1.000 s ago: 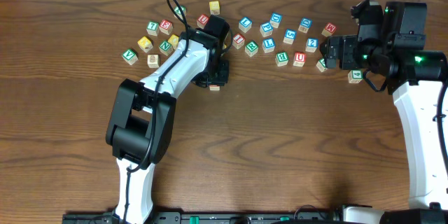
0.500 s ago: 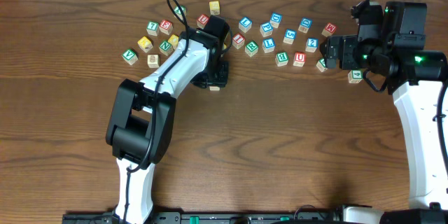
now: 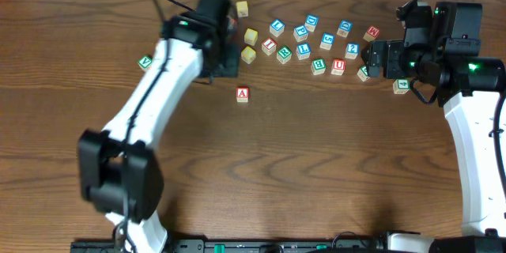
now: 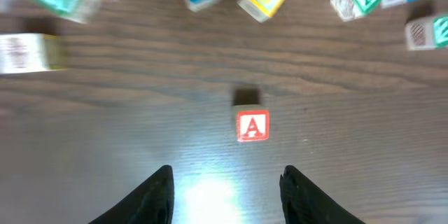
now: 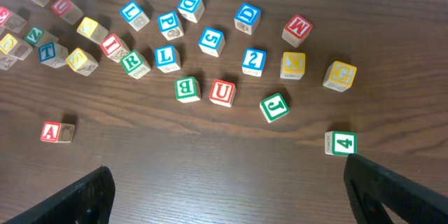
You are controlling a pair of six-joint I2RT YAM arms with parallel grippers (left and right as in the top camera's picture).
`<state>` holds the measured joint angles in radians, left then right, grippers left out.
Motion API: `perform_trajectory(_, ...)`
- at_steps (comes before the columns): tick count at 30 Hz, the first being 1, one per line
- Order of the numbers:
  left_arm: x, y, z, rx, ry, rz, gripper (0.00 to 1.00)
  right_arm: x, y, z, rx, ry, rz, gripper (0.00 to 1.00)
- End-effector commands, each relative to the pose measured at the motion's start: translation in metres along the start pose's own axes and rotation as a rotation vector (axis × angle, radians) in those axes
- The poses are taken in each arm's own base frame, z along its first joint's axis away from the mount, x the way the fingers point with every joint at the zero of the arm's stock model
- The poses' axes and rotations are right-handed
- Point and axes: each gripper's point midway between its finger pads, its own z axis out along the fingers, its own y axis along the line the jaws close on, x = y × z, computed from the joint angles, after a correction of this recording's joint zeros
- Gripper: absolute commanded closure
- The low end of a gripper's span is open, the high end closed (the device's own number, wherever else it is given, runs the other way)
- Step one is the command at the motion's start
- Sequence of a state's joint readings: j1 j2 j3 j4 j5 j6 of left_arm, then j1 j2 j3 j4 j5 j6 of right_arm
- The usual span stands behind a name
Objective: Spell out AI2
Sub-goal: 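Open the left gripper and lift it back toward the block pile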
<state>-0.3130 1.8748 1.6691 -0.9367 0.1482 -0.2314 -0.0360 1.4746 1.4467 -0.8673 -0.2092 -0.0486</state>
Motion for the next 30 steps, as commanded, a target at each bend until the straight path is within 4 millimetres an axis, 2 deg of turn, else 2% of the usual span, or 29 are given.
perform_trajectory(1, -0.014, 0.014, -0.048, 0.004, -0.098, 0.005, 0.51, -0.008, 0.002, -0.006, 0.003, -0.025, -0.021, 0.01)
perform_trajectory(5, -0.014, 0.032, -0.078, -0.004, -0.146, -0.024, 0.50, -0.008, 0.002, -0.006, 0.003, -0.025, -0.021, 0.01)
perform_trajectory(7, -0.014, 0.043, -0.093, -0.011, -0.172, -0.049, 0.46, -0.008, 0.002, -0.006, 0.003, -0.025, -0.021, 0.01)
perform_trajectory(11, -0.010, 0.063, -0.110, -0.030, -0.188, -0.099, 0.46, -0.009, 0.002, -0.006, 0.001, -0.025, -0.020, 0.01)
perform_trajectory(16, -0.003, 0.077, -0.110, -0.049, -0.156, -0.133, 0.46, -0.008, 0.013, -0.007, -0.061, -0.024, -0.019, 0.01)
perform_trajectory(19, -0.002, 0.077, -0.110, -0.050, -0.153, -0.118, 0.46, -0.007, 0.015, -0.007, -0.075, -0.019, -0.011, 0.01)
perform_trajectory(23, -0.001, 0.077, -0.110, -0.051, -0.151, -0.116, 0.46, -0.014, 0.026, -0.008, -0.141, -0.052, -0.017, 0.01)
perform_trajectory(30, -0.005, 0.077, -0.110, -0.049, -0.165, -0.114, 0.45, -0.022, 0.027, -0.009, -0.141, -0.084, -0.023, 0.01)
